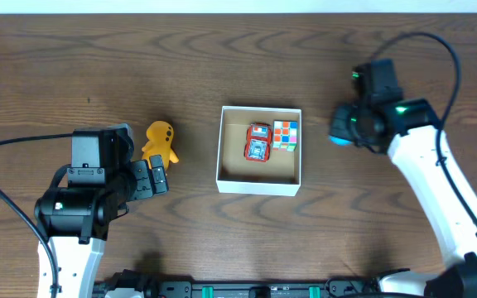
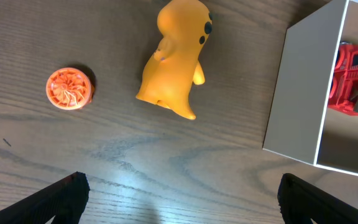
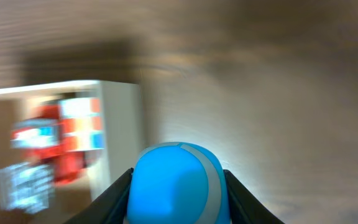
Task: Pack container
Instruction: 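Carry the blue ball into the box and open the right gripper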
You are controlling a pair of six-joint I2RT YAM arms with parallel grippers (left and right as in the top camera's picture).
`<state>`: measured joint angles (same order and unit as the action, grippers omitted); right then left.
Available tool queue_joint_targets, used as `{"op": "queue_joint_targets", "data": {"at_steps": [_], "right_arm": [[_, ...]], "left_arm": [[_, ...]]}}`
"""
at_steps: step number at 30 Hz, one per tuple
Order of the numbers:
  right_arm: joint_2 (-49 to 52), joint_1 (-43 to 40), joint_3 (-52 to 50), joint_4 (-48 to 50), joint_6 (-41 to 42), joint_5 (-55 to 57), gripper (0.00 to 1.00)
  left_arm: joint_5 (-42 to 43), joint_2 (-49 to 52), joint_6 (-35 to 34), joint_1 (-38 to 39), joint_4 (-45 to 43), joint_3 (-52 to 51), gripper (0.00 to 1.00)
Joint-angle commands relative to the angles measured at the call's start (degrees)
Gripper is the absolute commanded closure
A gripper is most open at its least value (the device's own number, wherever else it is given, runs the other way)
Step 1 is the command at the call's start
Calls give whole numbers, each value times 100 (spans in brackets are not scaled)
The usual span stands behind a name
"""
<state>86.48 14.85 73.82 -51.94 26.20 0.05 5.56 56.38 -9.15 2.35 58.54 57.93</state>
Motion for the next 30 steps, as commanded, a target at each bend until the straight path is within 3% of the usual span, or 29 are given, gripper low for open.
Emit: {"op": "queue_joint_targets", "data": {"at_steps": [1,12,30], "right_arm": [[-74,774,402,-9,-321,168,99],[485,2553,470,1200,-658,496,99],[1974,2712,470,2505,-765,560,98]], "left_arm": [[-107,11,48,-20,15,118,2],[-107,11,48,-20,17,118,2],[-107,11,48,-20,15,118,2]]}}
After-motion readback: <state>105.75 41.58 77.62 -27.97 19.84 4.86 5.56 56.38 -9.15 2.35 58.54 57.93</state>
